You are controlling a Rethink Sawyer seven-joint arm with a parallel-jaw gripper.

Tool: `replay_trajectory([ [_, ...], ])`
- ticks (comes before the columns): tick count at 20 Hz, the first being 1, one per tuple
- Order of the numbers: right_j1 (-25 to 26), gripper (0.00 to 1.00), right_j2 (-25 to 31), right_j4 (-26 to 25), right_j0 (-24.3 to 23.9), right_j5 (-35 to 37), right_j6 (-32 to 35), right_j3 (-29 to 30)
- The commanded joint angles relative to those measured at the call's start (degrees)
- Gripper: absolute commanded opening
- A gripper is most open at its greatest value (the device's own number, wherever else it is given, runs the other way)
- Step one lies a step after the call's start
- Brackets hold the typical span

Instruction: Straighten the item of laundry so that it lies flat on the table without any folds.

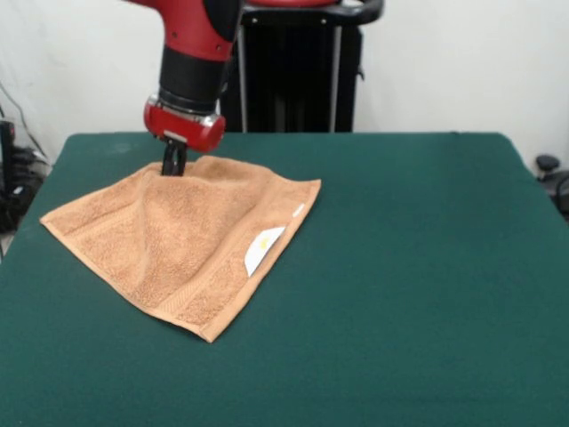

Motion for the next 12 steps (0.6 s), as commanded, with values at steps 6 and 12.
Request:
replay_trajectory([
  [6, 10.1, 0.00, 6.6, 6.5, 3.2, 1.9, 7.2, -5.3],
  [12, 13.6, 0.00, 5.5, 7.8, 4.4, -1.4, 7.7, -6.2],
])
